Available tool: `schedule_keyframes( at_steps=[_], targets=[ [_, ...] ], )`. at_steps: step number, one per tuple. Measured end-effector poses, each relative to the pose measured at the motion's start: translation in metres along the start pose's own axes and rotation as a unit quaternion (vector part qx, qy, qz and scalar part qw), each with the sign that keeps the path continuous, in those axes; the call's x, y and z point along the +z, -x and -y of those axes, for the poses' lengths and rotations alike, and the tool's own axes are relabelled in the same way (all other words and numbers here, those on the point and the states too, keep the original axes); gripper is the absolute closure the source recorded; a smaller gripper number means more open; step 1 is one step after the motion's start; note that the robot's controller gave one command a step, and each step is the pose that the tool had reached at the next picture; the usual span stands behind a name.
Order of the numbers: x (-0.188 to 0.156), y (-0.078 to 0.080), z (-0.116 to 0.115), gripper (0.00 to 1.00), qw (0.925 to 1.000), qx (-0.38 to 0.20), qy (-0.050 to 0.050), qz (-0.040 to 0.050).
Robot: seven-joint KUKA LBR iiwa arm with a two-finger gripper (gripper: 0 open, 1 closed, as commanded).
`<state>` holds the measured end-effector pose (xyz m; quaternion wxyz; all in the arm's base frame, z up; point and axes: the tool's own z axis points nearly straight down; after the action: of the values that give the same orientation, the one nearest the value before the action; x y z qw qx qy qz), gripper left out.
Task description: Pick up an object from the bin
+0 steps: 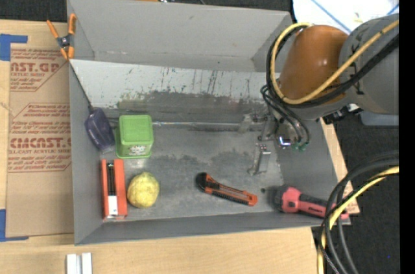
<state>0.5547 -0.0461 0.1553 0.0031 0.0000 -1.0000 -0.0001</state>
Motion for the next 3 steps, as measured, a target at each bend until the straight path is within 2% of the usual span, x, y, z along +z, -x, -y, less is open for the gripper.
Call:
schedule_keyframes(
  at_steps=[1,2,3],
  targets=[
    [-0.005,0.002,0.0,0.0,1.0,0.0,0.0,0.0039],
    [0.086,-0.063,-0.032,0.0,0.9999,-0.013,0.0,0.0041],
    [0.019,-0.065,-0.034,0.0,0.9992,0.038,0.0,0.0122]
  ],
)
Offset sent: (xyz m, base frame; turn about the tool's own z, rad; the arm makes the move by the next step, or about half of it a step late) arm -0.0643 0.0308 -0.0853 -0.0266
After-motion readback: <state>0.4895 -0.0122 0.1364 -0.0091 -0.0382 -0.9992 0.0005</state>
